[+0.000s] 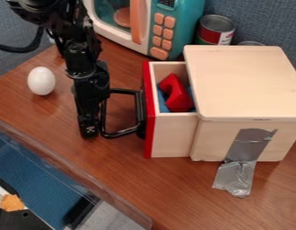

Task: Cerrar el cajon

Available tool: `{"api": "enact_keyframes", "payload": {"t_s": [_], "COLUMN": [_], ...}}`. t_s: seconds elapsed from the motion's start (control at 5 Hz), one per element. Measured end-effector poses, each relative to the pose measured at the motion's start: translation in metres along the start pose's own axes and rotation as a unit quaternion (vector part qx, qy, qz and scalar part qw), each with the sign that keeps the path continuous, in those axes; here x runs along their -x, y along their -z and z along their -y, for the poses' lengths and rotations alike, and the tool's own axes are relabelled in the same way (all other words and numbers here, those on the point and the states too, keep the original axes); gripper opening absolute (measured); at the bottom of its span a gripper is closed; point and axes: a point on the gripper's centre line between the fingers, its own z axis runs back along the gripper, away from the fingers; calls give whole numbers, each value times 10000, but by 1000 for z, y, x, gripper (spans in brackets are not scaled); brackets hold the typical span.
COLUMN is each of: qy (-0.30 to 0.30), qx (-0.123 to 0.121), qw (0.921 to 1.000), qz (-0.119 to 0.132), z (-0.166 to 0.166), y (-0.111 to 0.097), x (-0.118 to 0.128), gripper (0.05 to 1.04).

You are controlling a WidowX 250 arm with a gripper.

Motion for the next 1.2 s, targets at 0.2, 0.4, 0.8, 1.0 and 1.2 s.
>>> {"api": "enact_keyframes", "payload": {"t_s": [0.2,0.4,0.8,1.0,1.2], "qy": [78,73,38,64,-61], "qx": [-158,-233,-125,-13,108], "qw": [9998,9996,9996,9997,9995], "qz": [31,121,234,230,285], "z": [-2,-1,4,11,15], "y": [2,2,4,4,4], "x": [-10,-22,-48,-59,-63], "gripper": [998,998,998,998,999]}}
